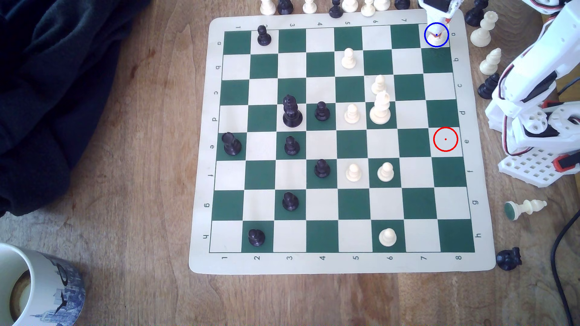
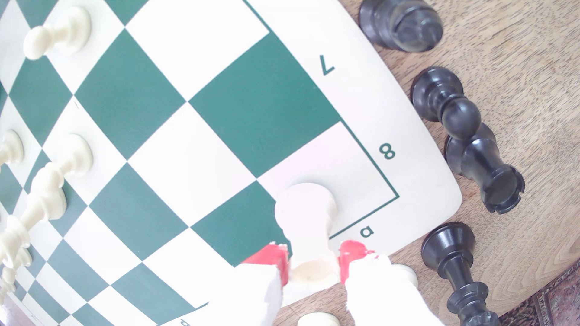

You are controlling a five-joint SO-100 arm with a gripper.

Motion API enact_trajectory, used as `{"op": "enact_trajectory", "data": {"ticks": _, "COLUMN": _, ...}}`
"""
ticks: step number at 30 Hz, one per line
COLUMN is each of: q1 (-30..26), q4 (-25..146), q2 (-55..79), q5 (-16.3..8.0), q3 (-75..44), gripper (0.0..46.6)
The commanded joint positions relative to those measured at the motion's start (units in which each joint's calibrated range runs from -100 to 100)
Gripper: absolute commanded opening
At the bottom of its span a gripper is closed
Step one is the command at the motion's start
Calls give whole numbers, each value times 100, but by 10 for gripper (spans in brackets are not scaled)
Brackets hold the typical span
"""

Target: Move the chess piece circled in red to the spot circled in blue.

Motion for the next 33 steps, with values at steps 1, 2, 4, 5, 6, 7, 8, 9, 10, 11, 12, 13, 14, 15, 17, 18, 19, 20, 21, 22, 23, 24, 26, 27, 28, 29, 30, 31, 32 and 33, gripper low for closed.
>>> {"op": "enact_trajectory", "data": {"ticks": 1, "q1": 96, "q4": -129, "q2": -88, "q5": 59, "q3": -540, "gripper": 3}}
{"op": "enact_trajectory", "data": {"ticks": 2, "q1": 111, "q4": -153, "q2": -96, "q5": 59, "q3": -540, "gripper": 3}}
{"op": "enact_trajectory", "data": {"ticks": 4, "q1": 158, "q4": -202, "q2": -105, "q5": 63, "q3": -558, "gripper": 3}}
{"op": "enact_trajectory", "data": {"ticks": 5, "q1": 174, "q4": -211, "q2": -105, "q5": 68, "q3": -558, "gripper": 3}}
{"op": "enact_trajectory", "data": {"ticks": 6, "q1": 174, "q4": -211, "q2": -105, "q5": 68, "q3": -558, "gripper": 3}}
{"op": "enact_trajectory", "data": {"ticks": 7, "q1": 182, "q4": -227, "q2": -105, "q5": 68, "q3": -558, "gripper": 3}}
{"op": "enact_trajectory", "data": {"ticks": 8, "q1": 189, "q4": -235, "q2": -105, "q5": 78, "q3": -558, "gripper": 3}}
{"op": "enact_trajectory", "data": {"ticks": 9, "q1": 189, "q4": -235, "q2": -105, "q5": 78, "q3": -558, "gripper": 3}}
{"op": "enact_trajectory", "data": {"ticks": 10, "q1": 189, "q4": -235, "q2": -105, "q5": 78, "q3": -558, "gripper": 3}}
{"op": "enact_trajectory", "data": {"ticks": 11, "q1": 182, "q4": -235, "q2": -96, "q5": 78, "q3": -558, "gripper": 3}}
{"op": "enact_trajectory", "data": {"ticks": 12, "q1": 182, "q4": -235, "q2": -88, "q5": 83, "q3": -531, "gripper": 3}}
{"op": "enact_trajectory", "data": {"ticks": 13, "q1": 182, "q4": -235, "q2": -79, "q5": 88, "q3": -522, "gripper": 3}}
{"op": "enact_trajectory", "data": {"ticks": 14, "q1": 182, "q4": -235, "q2": -71, "q5": 88, "q3": -513, "gripper": 3}}
{"op": "enact_trajectory", "data": {"ticks": 15, "q1": 182, "q4": -235, "q2": -54, "q5": 93, "q3": -504, "gripper": 3}}
{"op": "enact_trajectory", "data": {"ticks": 17, "q1": 182, "q4": -235, "q2": -3, "q5": 93, "q3": -495, "gripper": 3}}
{"op": "enact_trajectory", "data": {"ticks": 18, "q1": 182, "q4": -235, "q2": 6, "q5": 93, "q3": -495, "gripper": 3}}
{"op": "enact_trajectory", "data": {"ticks": 19, "q1": 182, "q4": -252, "q2": 23, "q5": 93, "q3": -495, "gripper": 3}}
{"op": "enact_trajectory", "data": {"ticks": 20, "q1": 182, "q4": -260, "q2": 31, "q5": 98, "q3": -495, "gripper": 3}}
{"op": "enact_trajectory", "data": {"ticks": 21, "q1": 182, "q4": -284, "q2": 31, "q5": 98, "q3": -495, "gripper": 3}}
{"op": "enact_trajectory", "data": {"ticks": 22, "q1": 182, "q4": -284, "q2": 40, "q5": 98, "q3": -495, "gripper": 3}}
{"op": "enact_trajectory", "data": {"ticks": 23, "q1": 182, "q4": -284, "q2": 48, "q5": 98, "q3": -495, "gripper": 3}}
{"op": "enact_trajectory", "data": {"ticks": 24, "q1": 182, "q4": -284, "q2": 57, "q5": 98, "q3": -495, "gripper": 3}}
{"op": "enact_trajectory", "data": {"ticks": 26, "q1": 182, "q4": -325, "q2": 82, "q5": 98, "q3": -495, "gripper": 3}}
{"op": "enact_trajectory", "data": {"ticks": 27, "q1": 182, "q4": -350, "q2": 91, "q5": 98, "q3": -495, "gripper": 3}}
{"op": "enact_trajectory", "data": {"ticks": 28, "q1": 182, "q4": -350, "q2": 107, "q5": 98, "q3": -495, "gripper": 3}}
{"op": "enact_trajectory", "data": {"ticks": 29, "q1": 182, "q4": -350, "q2": 116, "q5": 98, "q3": -495, "gripper": 3}}
{"op": "enact_trajectory", "data": {"ticks": 30, "q1": 174, "q4": -350, "q2": 124, "q5": 98, "q3": -495, "gripper": 3}}
{"op": "enact_trajectory", "data": {"ticks": 31, "q1": 166, "q4": -350, "q2": 133, "q5": 98, "q3": -495, "gripper": 3}}
{"op": "enact_trajectory", "data": {"ticks": 32, "q1": 166, "q4": -350, "q2": 133, "q5": 98, "q3": -495, "gripper": 3}}
{"op": "enact_trajectory", "data": {"ticks": 33, "q1": 166, "q4": -350, "q2": 141, "q5": 98, "q3": -486, "gripper": 3}}
